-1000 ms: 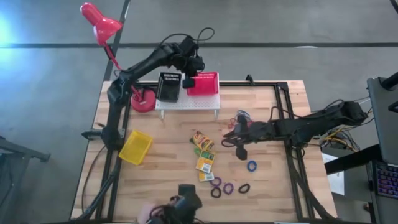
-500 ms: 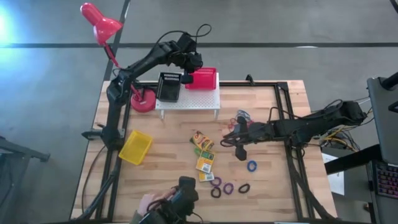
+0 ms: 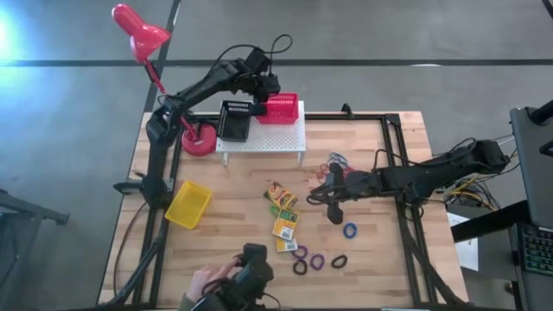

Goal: Pick & Place Office Desk Supplies
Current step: Put the yellow bin on the shelf

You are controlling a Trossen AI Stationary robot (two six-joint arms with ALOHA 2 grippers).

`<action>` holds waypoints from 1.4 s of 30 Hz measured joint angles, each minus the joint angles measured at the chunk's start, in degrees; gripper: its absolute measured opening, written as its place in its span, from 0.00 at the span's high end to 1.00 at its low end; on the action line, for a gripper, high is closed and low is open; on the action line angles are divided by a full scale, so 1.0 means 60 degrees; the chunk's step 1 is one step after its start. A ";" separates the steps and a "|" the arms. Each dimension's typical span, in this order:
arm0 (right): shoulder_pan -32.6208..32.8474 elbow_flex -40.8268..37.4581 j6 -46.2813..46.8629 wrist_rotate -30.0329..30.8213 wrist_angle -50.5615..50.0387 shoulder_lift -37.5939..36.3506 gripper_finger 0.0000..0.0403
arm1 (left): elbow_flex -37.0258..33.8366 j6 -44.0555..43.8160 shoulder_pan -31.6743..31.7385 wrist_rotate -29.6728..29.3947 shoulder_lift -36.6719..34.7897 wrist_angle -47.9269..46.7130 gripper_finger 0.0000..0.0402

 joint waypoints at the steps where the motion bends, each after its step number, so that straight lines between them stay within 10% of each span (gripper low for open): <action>1: 0.0000 0.0000 0.0043 0.0000 0.0007 0.0000 0.79 | 0.0000 0.0000 0.0000 0.0000 -0.0064 0.0003 0.71; 12: 0.0000 0.0000 -0.0392 0.0036 0.0666 0.0082 0.79 | 0.0004 -0.1911 -0.0567 -0.0123 -0.1892 -0.0794 0.62; 20: -0.0025 0.0004 -0.2333 0.0055 0.3500 0.1515 0.79 | -0.1749 -0.4627 -0.3841 -0.1297 -0.4588 -0.2245 0.65; 25: -0.0067 0.0131 -0.3177 0.0025 0.4888 0.2487 0.79 | -0.4043 -0.8791 -0.7185 -0.3524 -0.6166 -0.2686 0.67; 32: -0.0533 0.0800 -0.3622 -0.0947 0.4836 0.3009 0.79 | -0.7031 -1.7253 -1.0757 -0.3591 -0.7703 -0.2929 0.67; 42: -0.0715 0.1115 -0.3348 -0.1973 0.4846 0.3064 0.79 | -1.0721 -2.3053 -1.0850 -0.1691 -0.8472 -0.2849 0.52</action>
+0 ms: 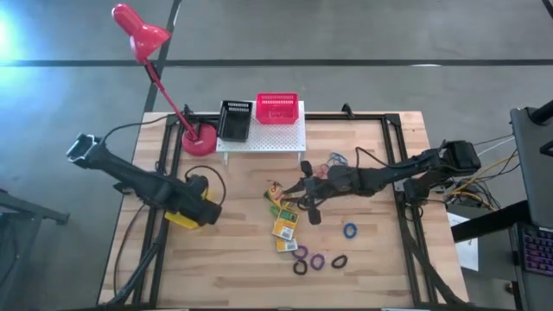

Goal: Pick & Place Office Desk Supplies
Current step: Put the yellow bin on the shelf

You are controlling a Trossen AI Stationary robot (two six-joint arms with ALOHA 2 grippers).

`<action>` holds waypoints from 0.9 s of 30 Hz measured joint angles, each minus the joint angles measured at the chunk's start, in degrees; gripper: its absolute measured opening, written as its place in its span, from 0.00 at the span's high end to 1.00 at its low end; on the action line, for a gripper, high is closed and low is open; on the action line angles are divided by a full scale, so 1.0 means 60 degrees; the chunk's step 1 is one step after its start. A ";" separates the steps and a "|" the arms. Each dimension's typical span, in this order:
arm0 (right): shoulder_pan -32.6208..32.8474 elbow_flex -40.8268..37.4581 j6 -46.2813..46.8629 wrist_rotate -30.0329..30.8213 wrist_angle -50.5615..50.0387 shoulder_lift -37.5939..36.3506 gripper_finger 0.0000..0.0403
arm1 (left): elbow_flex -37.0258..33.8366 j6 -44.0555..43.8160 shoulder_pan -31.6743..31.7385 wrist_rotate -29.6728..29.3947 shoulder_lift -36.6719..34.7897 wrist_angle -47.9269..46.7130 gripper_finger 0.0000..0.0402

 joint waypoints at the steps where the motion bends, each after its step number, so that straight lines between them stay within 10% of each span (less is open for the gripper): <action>1: 0.0003 0.0000 0.0131 -0.0008 0.0014 0.0001 0.79 | -0.0288 -0.0160 0.0123 0.0251 0.0000 0.0090 0.51; 8: 0.0155 -0.0040 0.0705 -0.0057 0.0002 0.0015 0.79 | -0.1922 -0.0167 0.0793 0.1230 0.0026 0.1558 0.54; 18: 0.0577 -0.0004 0.0727 -0.0085 0.0023 0.0011 0.79 | -0.2851 0.0025 0.0869 0.1223 0.0026 0.2434 0.83; 27: 0.0697 -0.0004 0.0727 -0.0082 0.0063 -0.0004 0.79 | -0.2808 0.4308 0.0854 0.1146 0.0880 0.8017 0.96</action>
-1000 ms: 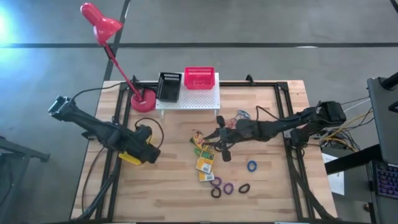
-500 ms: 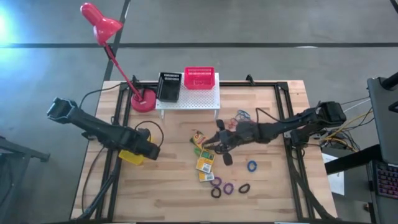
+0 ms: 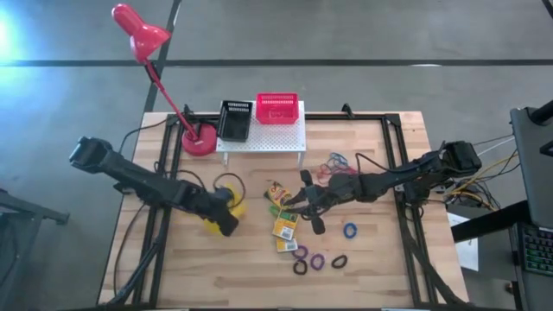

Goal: Pick & Place Office Desk Supplies
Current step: Put the yellow bin on the shelf

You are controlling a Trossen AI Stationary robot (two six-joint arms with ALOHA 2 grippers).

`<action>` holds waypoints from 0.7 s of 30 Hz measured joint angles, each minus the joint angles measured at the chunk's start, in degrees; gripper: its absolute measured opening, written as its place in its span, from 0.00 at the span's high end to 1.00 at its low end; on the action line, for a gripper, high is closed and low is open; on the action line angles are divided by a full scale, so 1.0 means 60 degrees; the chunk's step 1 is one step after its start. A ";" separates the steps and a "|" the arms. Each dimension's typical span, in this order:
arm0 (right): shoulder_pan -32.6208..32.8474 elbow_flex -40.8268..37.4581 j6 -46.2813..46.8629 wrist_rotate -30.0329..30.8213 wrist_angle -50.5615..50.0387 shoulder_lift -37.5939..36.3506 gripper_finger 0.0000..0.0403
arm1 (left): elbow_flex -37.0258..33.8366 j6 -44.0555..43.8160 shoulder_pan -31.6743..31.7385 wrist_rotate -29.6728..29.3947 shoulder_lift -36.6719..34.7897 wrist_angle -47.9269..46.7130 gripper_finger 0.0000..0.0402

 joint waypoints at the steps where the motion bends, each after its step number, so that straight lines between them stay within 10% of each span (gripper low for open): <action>1: 0.0000 0.0000 0.0012 0.0000 0.0001 -0.0004 0.79 | 0.0035 0.0507 -0.0004 0.0003 0.0279 0.0423 0.95; 12: -0.0029 0.0224 0.0985 0.0083 -0.0314 0.0004 0.79 | 0.1755 0.3722 -0.0040 0.1150 0.3083 0.0614 0.93; 21: -0.0382 0.1792 0.1177 0.0907 -0.4021 0.0011 0.79 | 0.3589 0.5744 -0.0164 0.1508 0.3090 -0.1234 0.73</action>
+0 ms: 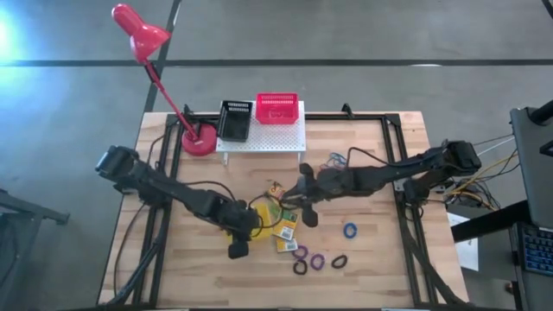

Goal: Pick & Place Office Desk Supplies
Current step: Put the yellow bin on the shelf

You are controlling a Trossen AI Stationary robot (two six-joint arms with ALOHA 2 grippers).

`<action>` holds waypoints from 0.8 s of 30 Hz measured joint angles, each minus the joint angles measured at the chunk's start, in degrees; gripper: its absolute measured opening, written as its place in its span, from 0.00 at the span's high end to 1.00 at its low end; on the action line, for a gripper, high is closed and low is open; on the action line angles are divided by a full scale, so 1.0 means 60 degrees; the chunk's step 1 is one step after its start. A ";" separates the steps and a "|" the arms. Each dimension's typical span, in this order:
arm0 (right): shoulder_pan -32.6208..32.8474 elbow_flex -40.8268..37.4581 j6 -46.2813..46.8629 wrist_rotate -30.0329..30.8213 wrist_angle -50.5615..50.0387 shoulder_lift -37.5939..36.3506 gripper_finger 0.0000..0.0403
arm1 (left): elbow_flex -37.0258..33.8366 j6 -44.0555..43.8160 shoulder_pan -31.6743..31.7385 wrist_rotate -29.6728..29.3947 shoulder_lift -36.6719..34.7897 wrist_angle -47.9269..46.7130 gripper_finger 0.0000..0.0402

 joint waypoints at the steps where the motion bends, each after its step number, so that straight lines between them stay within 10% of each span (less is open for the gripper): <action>1: -0.0069 0.0086 0.0005 -0.0003 -0.0170 0.0008 0.79 | 0.0191 -0.0004 0.0001 0.0015 -0.0037 -0.0400 0.70; 9: -0.0470 0.1201 -0.0004 -0.0961 -0.0588 0.1651 0.70 | 0.0430 -0.0181 -0.0388 -0.0425 -0.1199 -0.1555 0.65; 17: -0.0711 0.4292 -0.1192 -0.1661 -0.2699 0.4472 0.59 | -0.1319 -0.2937 -0.1939 -0.4917 -0.3576 -0.1733 0.67; 24: -0.0890 0.7160 -0.2118 -0.2365 -0.4994 0.6342 0.57 | -0.3442 -0.5657 -0.2593 -0.5844 -0.5135 -0.1104 0.67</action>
